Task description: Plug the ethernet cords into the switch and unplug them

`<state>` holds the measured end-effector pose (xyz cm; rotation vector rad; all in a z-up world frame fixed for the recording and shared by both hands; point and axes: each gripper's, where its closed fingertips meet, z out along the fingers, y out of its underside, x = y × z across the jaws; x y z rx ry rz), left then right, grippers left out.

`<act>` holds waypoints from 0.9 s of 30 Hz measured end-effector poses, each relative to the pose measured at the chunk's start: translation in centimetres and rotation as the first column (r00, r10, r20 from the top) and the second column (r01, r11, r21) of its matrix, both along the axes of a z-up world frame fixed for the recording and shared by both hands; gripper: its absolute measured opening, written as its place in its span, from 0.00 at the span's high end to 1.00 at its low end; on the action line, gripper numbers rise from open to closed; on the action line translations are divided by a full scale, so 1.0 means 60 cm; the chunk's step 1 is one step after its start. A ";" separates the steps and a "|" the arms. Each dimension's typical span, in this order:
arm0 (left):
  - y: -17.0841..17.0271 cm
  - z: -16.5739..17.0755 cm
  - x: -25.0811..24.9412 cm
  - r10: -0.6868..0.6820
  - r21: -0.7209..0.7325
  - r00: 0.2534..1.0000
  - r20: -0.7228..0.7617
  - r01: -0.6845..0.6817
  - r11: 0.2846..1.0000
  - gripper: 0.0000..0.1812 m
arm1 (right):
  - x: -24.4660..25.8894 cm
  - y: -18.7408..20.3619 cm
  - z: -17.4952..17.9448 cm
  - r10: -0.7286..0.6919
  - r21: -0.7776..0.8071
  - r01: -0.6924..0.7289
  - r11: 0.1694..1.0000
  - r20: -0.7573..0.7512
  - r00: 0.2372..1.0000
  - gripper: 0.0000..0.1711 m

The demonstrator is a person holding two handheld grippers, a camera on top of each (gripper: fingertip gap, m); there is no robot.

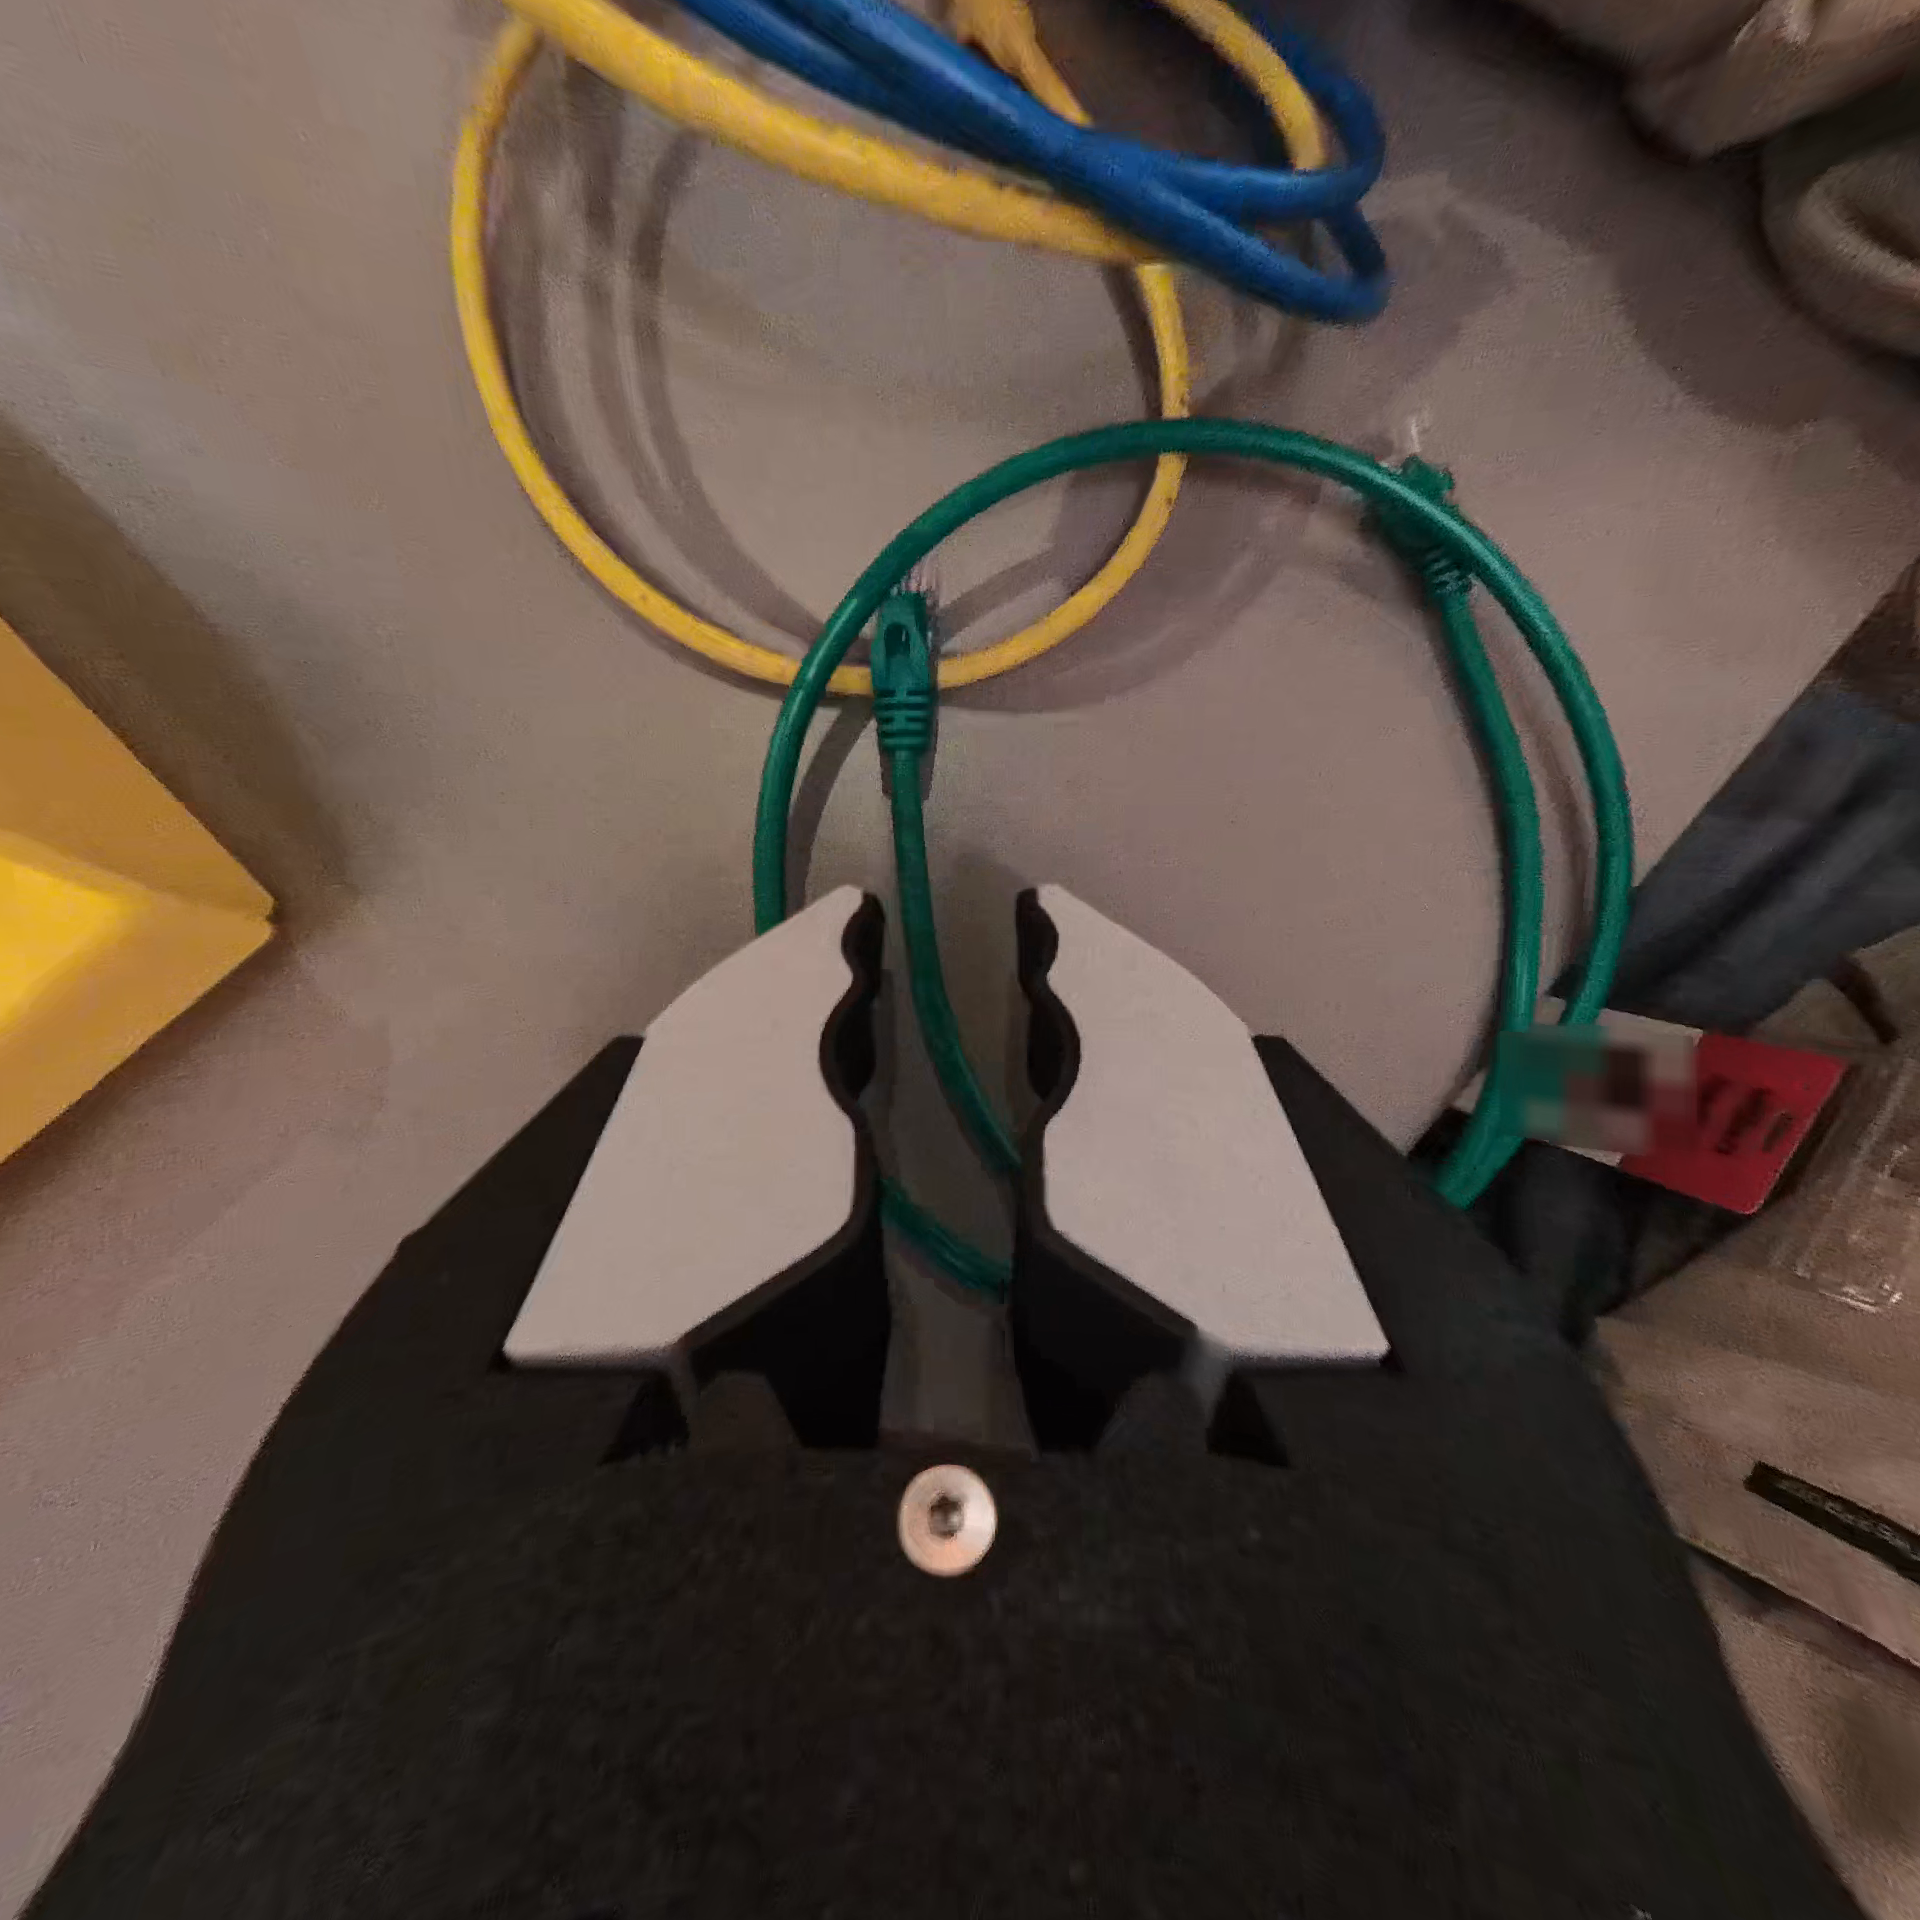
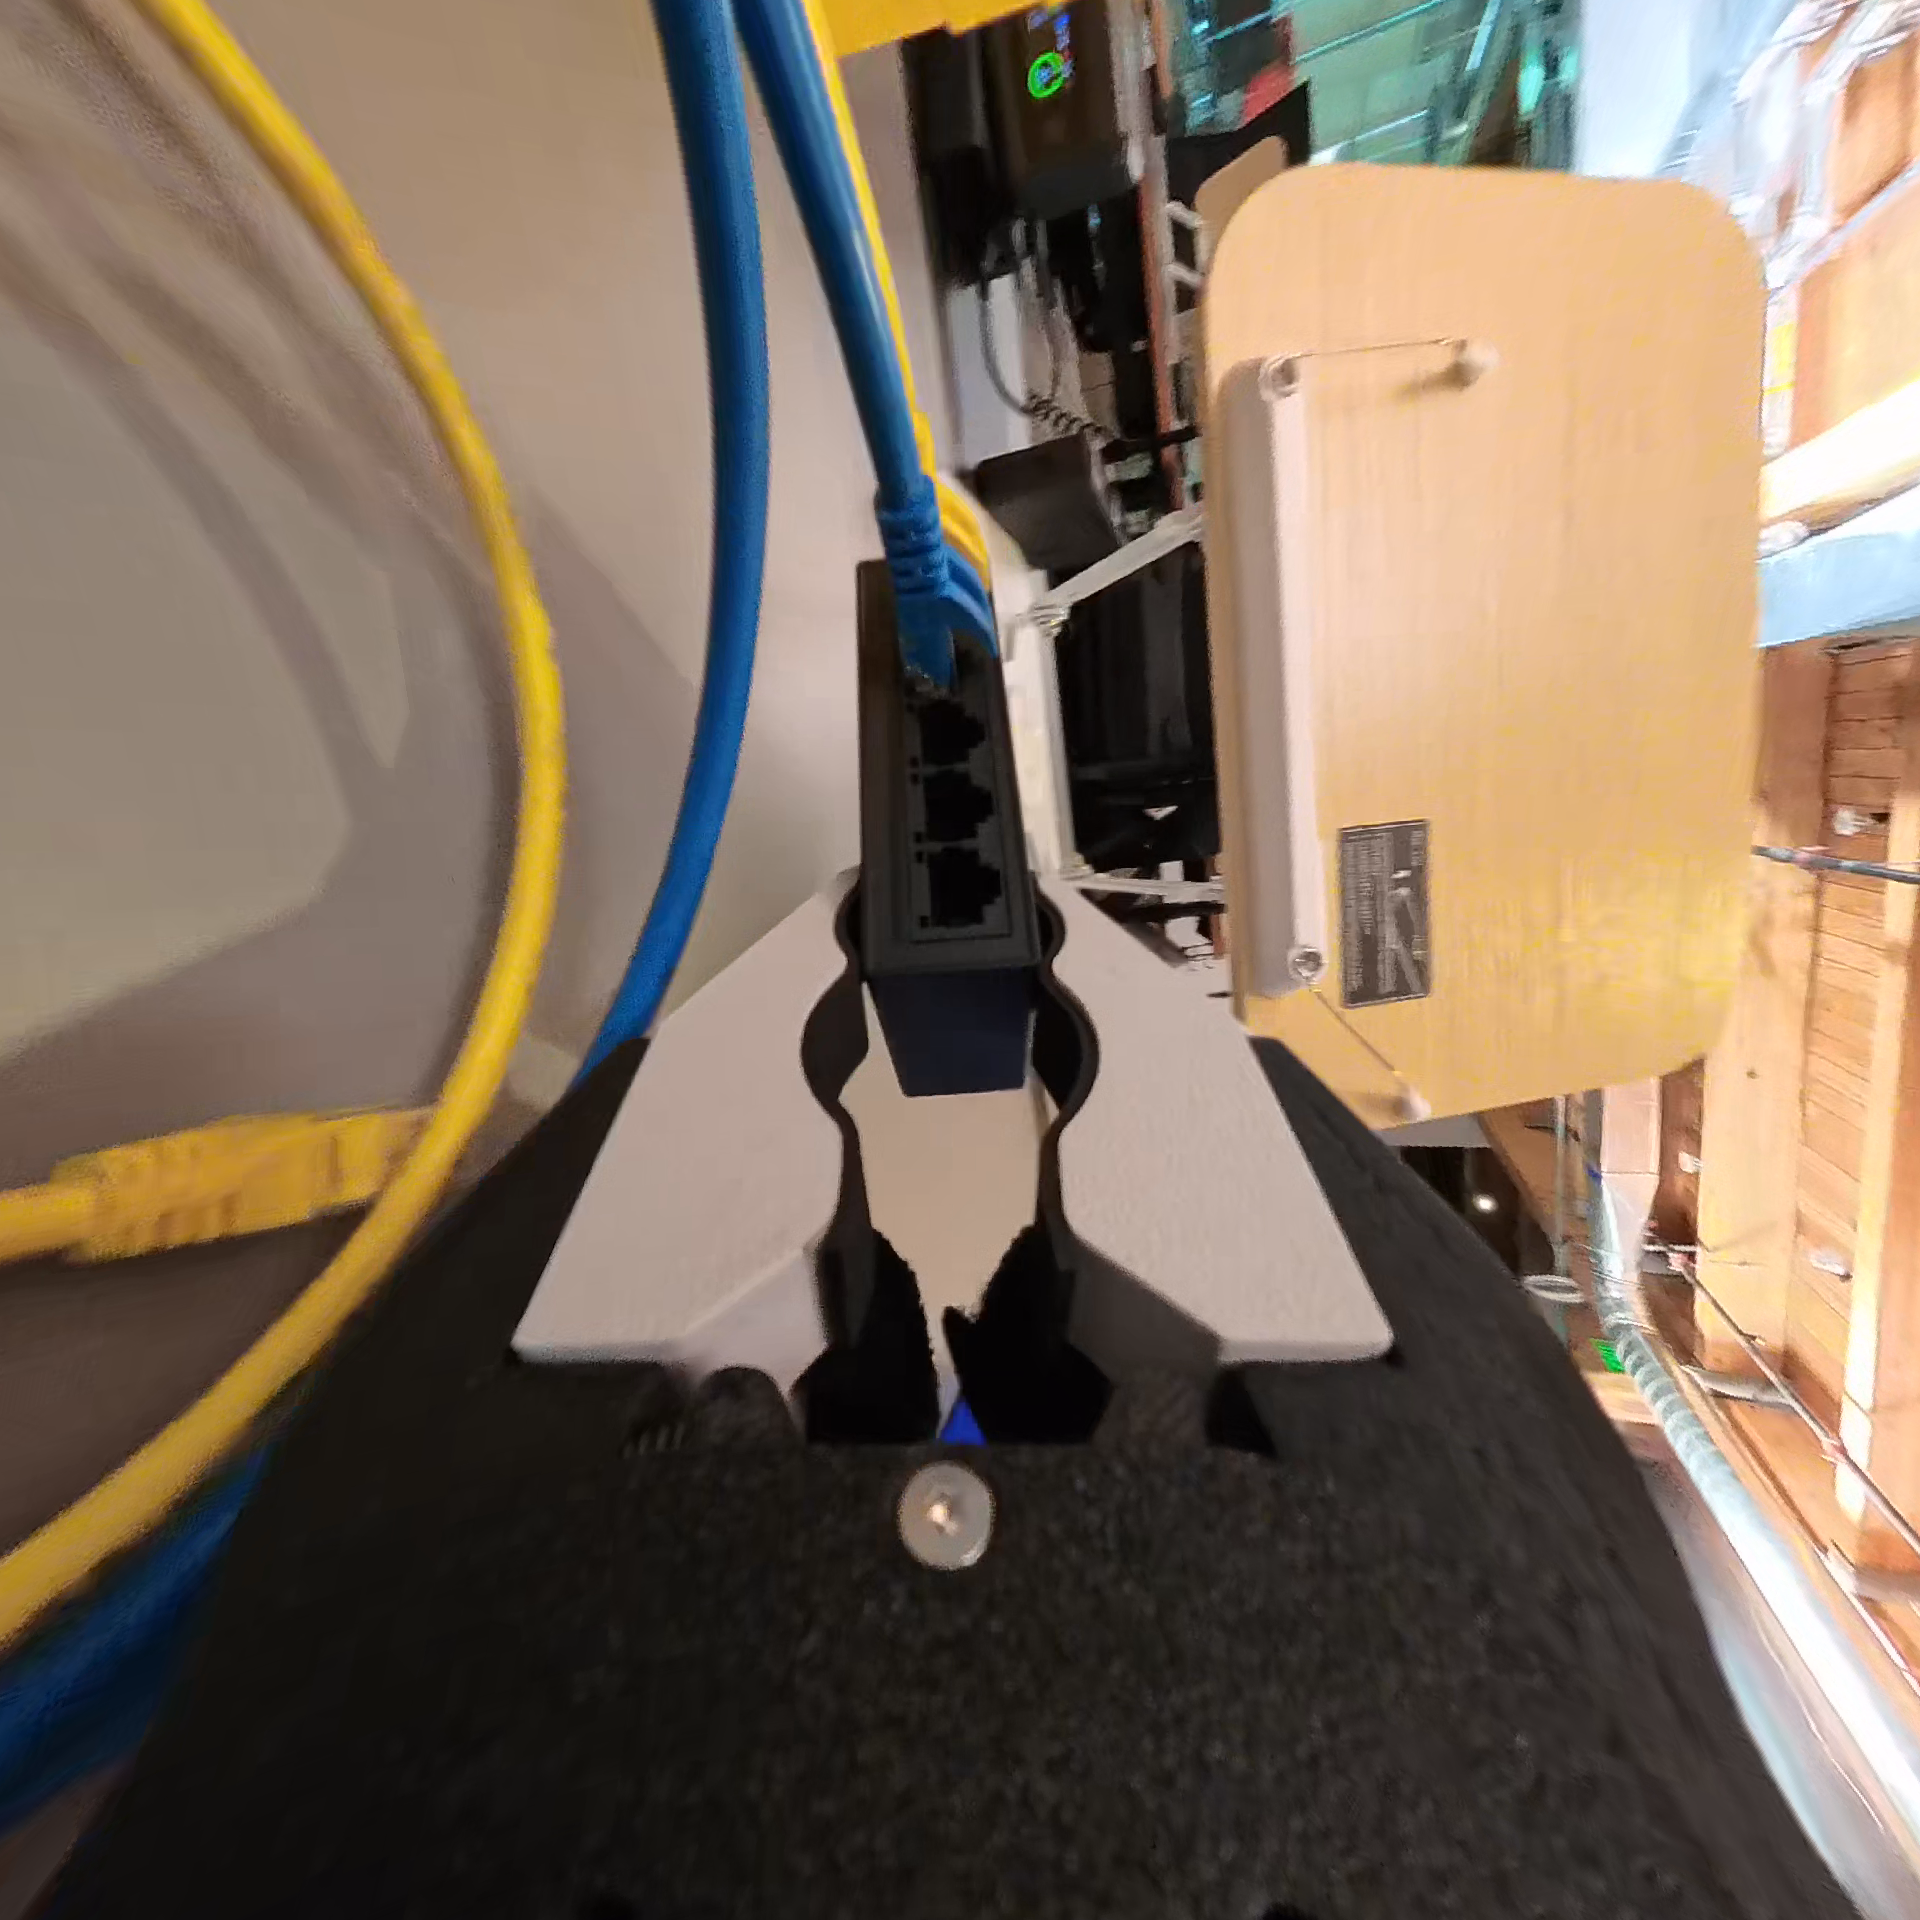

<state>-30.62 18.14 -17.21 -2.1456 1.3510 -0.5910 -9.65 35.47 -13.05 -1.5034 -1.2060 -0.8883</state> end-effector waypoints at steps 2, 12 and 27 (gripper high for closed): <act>0.001 -0.019 0.000 0.013 -0.007 0.999 -0.040 -0.013 1.000 0.83 | -0.005 -0.004 -0.034 0.005 -0.114 -0.005 0.993 -0.005 1.000 0.84; 0.011 -0.034 0.000 -0.022 0.143 0.988 -0.155 0.044 0.989 0.97 | 0.009 -0.013 -0.040 -0.054 -0.205 0.063 0.977 0.049 0.997 0.83; 0.004 0.081 -0.005 -0.047 -0.024 0.957 0.286 0.056 0.998 0.97 | 0.020 -0.036 -0.051 -0.066 -0.288 0.068 0.955 0.016 0.998 0.80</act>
